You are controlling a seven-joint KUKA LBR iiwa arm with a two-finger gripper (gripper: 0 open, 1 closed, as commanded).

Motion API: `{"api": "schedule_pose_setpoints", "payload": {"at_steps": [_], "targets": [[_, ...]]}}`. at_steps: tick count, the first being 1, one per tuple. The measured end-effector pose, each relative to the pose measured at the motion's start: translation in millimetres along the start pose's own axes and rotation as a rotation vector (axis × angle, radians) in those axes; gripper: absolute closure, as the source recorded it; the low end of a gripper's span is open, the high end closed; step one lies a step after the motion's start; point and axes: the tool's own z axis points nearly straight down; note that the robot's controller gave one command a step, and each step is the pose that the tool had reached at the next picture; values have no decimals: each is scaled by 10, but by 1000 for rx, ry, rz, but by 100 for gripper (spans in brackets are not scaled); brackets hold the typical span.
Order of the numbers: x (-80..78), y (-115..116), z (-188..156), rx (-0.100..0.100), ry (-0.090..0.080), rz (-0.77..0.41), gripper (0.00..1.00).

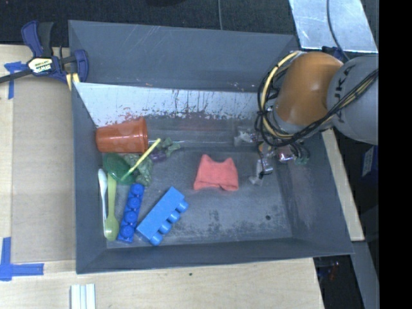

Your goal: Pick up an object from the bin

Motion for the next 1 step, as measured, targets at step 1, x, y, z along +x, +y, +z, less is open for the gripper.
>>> {"api": "schedule_pose_setpoints", "payload": {"at_steps": [1], "targets": [[41, 237, 6, -1, -1, -63, 0]]}}
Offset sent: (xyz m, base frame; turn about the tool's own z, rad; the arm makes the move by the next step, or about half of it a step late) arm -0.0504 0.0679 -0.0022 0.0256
